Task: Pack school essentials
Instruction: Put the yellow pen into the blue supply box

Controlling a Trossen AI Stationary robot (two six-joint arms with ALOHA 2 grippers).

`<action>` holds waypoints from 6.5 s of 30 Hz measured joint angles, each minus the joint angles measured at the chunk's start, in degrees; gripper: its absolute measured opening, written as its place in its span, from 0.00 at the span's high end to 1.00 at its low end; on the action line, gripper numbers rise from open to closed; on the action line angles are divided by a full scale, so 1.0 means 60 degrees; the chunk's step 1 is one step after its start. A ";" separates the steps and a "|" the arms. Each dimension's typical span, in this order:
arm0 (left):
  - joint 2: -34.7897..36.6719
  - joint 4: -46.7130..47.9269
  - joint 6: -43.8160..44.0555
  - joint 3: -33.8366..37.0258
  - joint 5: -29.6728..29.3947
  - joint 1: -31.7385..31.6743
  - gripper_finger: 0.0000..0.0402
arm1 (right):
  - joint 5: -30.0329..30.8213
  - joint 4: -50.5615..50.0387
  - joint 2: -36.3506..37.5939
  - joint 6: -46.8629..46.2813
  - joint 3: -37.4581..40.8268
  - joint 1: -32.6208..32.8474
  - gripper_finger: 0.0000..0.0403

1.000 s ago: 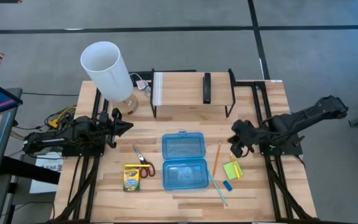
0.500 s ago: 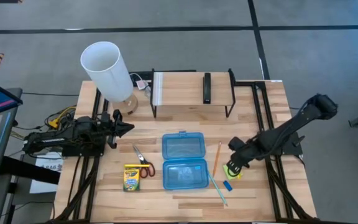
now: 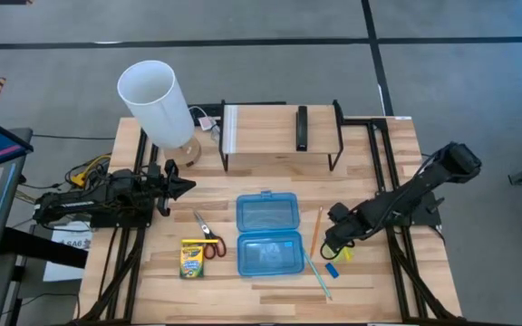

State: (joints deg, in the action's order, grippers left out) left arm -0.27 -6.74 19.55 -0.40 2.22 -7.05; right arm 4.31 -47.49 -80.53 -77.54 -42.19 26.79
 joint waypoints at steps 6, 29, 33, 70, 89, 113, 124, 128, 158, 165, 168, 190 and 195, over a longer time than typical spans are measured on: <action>0.0000 0.0004 0.0069 0.0000 0.0000 0.0000 1.00 | -0.0145 0.1516 -0.0015 -0.0058 0.1021 -0.0151 0.47; 0.0000 0.0004 0.0102 0.0000 -0.0007 0.0004 1.00 | -0.0366 0.1968 0.0672 0.0291 0.1419 -0.0179 0.94; 0.0000 0.0004 0.0096 0.0000 -0.0005 0.0004 1.00 | -0.0385 0.1237 0.0669 0.0587 0.0775 -0.0179 0.97; -0.0018 0.0573 0.0006 0.0000 0.0094 0.0004 1.00 | -0.0585 0.2474 -0.5525 0.9942 -0.6925 -0.1440 0.85; -0.0018 0.0565 -0.0204 0.0001 0.0425 0.0004 1.00 | 0.0263 0.2460 -0.4642 0.9738 -0.6778 -0.1129 0.50; -0.1325 0.0427 -0.1110 -0.0223 -0.0435 0.1591 0.89 | 0.1842 0.9433 -0.1679 0.9999 -0.1644 -0.0782 0.55; -0.3345 0.0046 -0.0919 -0.0664 -0.1074 0.2662 0.78 | 0.1837 1.0619 -0.1764 1.0511 -0.1341 -0.1073 0.57; -0.4380 0.0461 -0.0911 -0.1248 -0.1555 0.3174 0.77 | 0.1819 1.0582 -0.1702 1.0541 -0.1330 -0.1112 0.57; -1.2283 0.3728 0.1130 -0.5036 -0.2491 0.5850 0.63 | 0.1805 1.0561 -0.1691 1.0500 -0.1337 -0.1097 0.59; -1.3349 0.3775 0.1423 -0.5292 -0.2335 0.5843 0.63 | 0.1804 1.0561 -0.1691 1.0493 -0.1335 -0.1097 0.60; -1.3623 0.3633 0.1582 -0.5343 -0.2251 0.5843 0.64 | 0.1804 1.0558 -0.1695 1.0493 -0.1337 -0.1097 0.61; -1.3599 0.3734 0.1419 -0.5325 -0.2159 0.5847 0.98 | 0.1804 1.0547 -0.1695 1.0479 -0.1337 -0.1097 0.61; -1.3126 0.4763 0.0797 -0.5834 -0.2652 0.5836 0.99 | 0.1804 1.0495 -0.1695 1.0481 -0.1337 -0.1097 0.61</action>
State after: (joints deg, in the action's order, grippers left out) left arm -79.03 21.84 24.34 -35.41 -13.69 27.97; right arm 15.14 15.48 -90.70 -14.66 -50.22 20.21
